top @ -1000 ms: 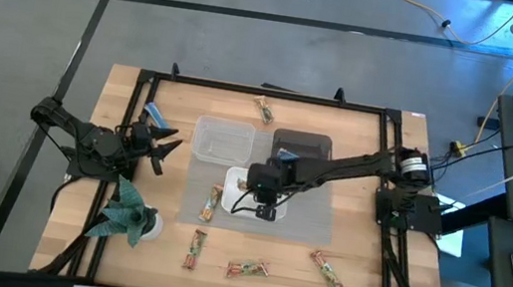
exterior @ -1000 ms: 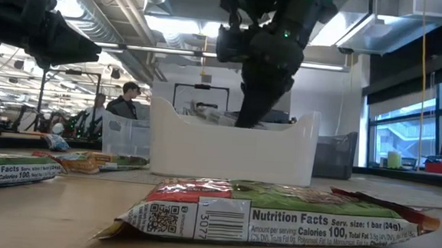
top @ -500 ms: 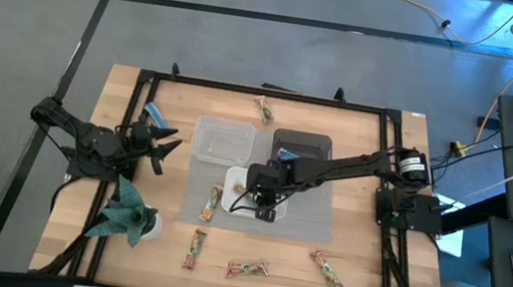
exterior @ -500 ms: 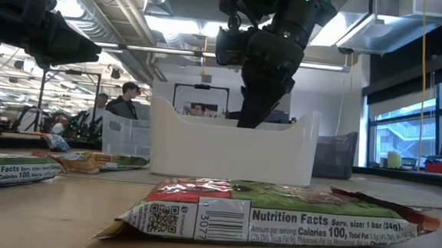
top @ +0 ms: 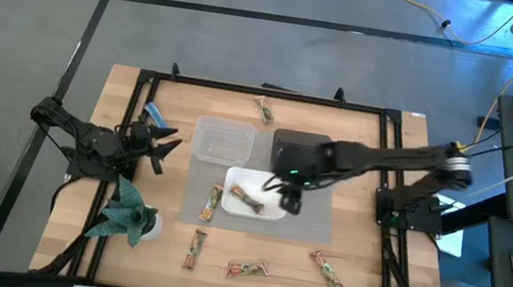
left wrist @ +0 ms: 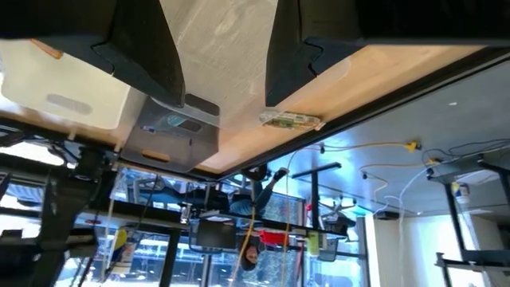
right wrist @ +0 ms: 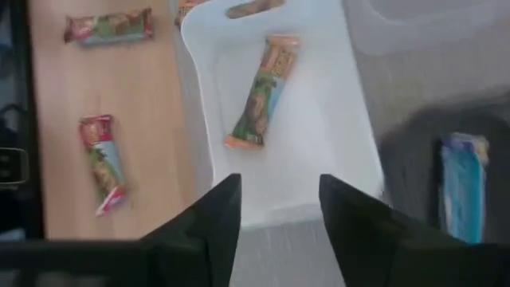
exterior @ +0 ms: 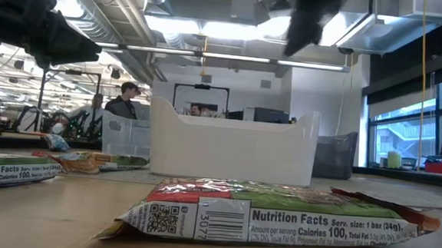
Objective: Pick and place Granola Bars by type
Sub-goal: Put the left red granola bar into the transparent bin
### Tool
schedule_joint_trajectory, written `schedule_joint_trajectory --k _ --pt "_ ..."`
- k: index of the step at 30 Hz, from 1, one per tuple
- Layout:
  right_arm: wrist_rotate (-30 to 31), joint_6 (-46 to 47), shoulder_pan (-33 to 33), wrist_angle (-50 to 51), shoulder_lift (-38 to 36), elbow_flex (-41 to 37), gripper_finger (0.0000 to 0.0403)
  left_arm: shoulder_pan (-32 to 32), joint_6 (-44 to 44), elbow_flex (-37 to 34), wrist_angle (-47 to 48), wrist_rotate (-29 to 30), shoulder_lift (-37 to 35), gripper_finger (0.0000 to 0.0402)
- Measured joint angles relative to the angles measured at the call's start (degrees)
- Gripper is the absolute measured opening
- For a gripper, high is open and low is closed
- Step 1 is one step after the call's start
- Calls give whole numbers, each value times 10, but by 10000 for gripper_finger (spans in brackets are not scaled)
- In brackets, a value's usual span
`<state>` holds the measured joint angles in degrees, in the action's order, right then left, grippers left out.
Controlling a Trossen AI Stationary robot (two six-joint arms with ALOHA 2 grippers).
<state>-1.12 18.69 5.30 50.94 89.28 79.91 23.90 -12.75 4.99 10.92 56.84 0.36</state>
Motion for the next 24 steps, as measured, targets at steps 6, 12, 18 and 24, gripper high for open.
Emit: schedule_joint_trajectory --k 6,12,18,24 --pt "100 89 13 -14 -170 -126 174 0 0 0 0 5 0 169" --pt "177 126 27 -98 -322 -250 174 0 0 0 0 2 0 171" --pt "195 128 29 -205 -408 -351 174 0 1 0 -20 17 0 212" --pt "195 128 29 -249 -427 -390 174 0 28 0 -52 29 0 280"
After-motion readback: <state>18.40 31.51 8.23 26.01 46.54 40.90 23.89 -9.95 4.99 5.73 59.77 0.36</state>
